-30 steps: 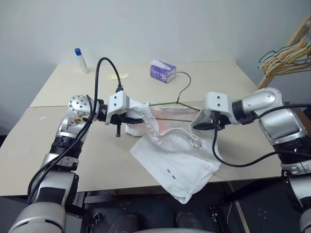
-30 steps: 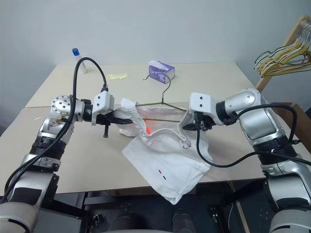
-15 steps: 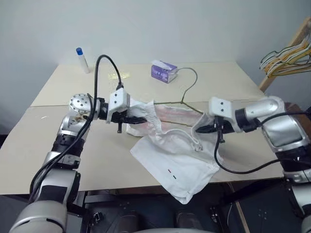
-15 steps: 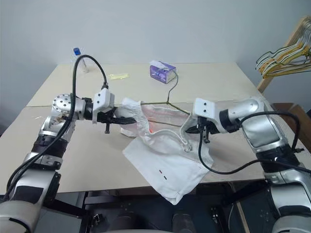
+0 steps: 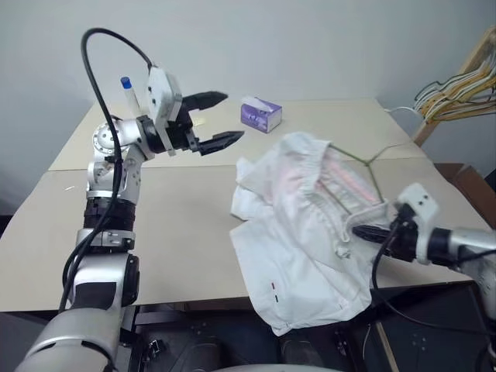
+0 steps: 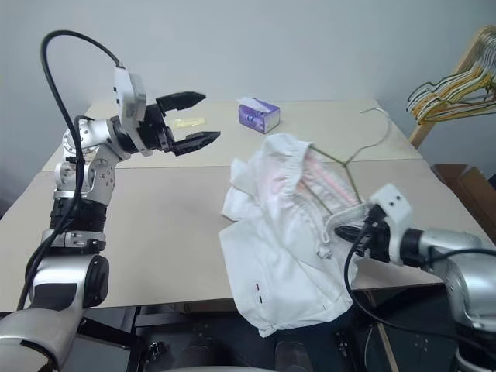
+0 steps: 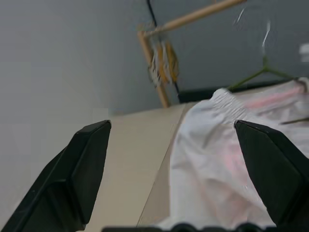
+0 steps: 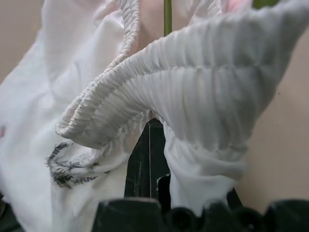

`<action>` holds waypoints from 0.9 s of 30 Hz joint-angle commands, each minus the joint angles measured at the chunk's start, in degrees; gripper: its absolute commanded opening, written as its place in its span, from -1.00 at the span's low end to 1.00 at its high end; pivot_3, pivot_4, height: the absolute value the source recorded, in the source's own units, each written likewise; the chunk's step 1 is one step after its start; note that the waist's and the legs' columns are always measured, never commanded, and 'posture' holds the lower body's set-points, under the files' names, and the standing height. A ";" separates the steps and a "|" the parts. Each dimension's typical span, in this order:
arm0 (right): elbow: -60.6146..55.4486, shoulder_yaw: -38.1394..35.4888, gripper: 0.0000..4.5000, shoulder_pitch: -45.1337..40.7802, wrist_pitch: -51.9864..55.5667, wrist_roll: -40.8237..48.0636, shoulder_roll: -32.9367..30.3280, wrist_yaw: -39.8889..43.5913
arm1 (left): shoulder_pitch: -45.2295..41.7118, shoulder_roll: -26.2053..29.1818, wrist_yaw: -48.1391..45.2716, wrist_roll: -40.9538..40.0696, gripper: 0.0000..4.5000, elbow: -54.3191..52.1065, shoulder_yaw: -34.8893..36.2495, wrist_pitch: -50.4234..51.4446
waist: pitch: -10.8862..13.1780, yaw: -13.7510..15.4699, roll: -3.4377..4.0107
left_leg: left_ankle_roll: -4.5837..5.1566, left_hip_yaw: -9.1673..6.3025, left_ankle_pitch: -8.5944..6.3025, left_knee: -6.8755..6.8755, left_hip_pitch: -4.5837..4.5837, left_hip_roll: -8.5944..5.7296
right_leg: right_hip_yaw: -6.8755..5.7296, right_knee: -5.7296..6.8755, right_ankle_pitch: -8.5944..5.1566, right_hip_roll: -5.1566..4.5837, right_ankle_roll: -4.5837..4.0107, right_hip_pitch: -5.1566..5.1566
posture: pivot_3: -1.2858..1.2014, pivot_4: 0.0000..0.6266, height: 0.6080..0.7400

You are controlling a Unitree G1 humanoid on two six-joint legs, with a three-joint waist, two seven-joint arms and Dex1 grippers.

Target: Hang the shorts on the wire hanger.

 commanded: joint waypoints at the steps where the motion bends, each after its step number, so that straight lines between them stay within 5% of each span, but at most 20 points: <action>1: -3.97 -10.10 -1.00 -1.58 10.80 0.16 2.62 -8.08 | 0.12 -2.09 5.12 -7.25 0.97 -8.95 1.79 9.13 | 0.00 -0.29 0.00 | 0.00 0.01 0.00 0.02 0.04 0.02 | 0.03 0.00 0.01 0.01 0.01 0.02 | -0.10 -0.96 1.00; 12: 9.54 -16.07 -1.00 -18.86 26.04 -13.49 1.27 -30.30 | -0.73 -6.17 12.35 -11.14 0.97 -14.64 0.48 16.97 | -0.29 -3.92 0.56 | 0.00 0.15 -0.01 -0.10 0.28 -0.08 | 0.27 -0.07 0.05 0.04 0.07 0.17 | -0.12 -0.93 1.00; 20: 19.48 -16.71 -1.00 -34.53 26.31 -19.74 -1.39 -39.33 | -0.04 -4.57 12.79 -15.62 0.97 -18.48 0.90 23.65 | -0.32 -6.20 0.92 | 0.02 0.16 -0.01 -0.13 0.30 -0.09 | 0.34 -0.12 0.04 0.03 0.11 0.20 | -0.11 -0.92 1.00; 27: 43.27 -21.64 -1.00 -54.42 19.84 -24.83 -3.38 -49.32 | 0.49 -3.56 12.79 -15.59 0.97 -19.78 0.79 22.82 | -0.34 -6.93 1.10 | 0.02 0.21 -0.01 -0.18 0.34 -0.12 | 0.41 -0.16 0.05 0.01 0.12 0.24 | -0.09 -0.96 1.00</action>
